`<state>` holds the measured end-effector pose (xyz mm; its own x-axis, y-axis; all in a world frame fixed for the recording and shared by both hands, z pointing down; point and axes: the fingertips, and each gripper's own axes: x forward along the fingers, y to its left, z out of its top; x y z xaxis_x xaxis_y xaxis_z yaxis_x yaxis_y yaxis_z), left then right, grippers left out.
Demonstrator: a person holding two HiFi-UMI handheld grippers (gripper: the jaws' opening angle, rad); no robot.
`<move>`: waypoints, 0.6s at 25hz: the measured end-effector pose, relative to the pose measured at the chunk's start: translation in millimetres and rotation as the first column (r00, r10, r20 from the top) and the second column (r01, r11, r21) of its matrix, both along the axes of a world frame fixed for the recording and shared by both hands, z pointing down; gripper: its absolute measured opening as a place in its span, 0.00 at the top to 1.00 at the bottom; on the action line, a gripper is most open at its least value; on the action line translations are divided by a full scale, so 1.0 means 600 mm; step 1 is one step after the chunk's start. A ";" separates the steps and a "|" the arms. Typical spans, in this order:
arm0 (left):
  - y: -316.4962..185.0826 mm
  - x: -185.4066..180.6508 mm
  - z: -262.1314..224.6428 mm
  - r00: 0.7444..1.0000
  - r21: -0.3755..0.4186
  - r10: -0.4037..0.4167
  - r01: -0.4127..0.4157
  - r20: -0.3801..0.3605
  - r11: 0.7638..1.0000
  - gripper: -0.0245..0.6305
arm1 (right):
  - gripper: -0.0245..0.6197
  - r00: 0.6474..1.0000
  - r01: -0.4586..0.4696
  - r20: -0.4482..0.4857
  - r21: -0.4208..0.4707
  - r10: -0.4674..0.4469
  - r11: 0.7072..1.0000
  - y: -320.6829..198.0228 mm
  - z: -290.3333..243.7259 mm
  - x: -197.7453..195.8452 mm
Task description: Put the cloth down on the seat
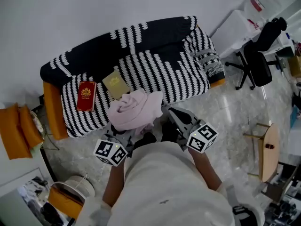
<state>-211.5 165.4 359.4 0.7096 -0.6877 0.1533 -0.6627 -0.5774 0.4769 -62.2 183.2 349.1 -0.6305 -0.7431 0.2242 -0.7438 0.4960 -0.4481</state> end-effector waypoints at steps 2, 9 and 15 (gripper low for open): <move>0.001 0.001 0.003 1.000 0.001 0.008 -0.008 0.002 1.000 0.61 | 0.95 1.000 -0.005 -0.005 -0.006 0.005 1.000 0.006 0.003 0.002; -0.011 0.016 0.012 0.999 -0.026 0.024 -0.023 0.023 0.999 0.61 | 0.95 1.000 -0.024 -0.005 -0.037 0.024 0.999 0.010 0.006 0.028; -0.030 0.045 0.013 0.999 -0.036 0.004 -0.002 0.041 0.999 0.61 | 0.95 1.000 -0.027 0.011 -0.058 0.027 0.998 -0.005 0.011 0.072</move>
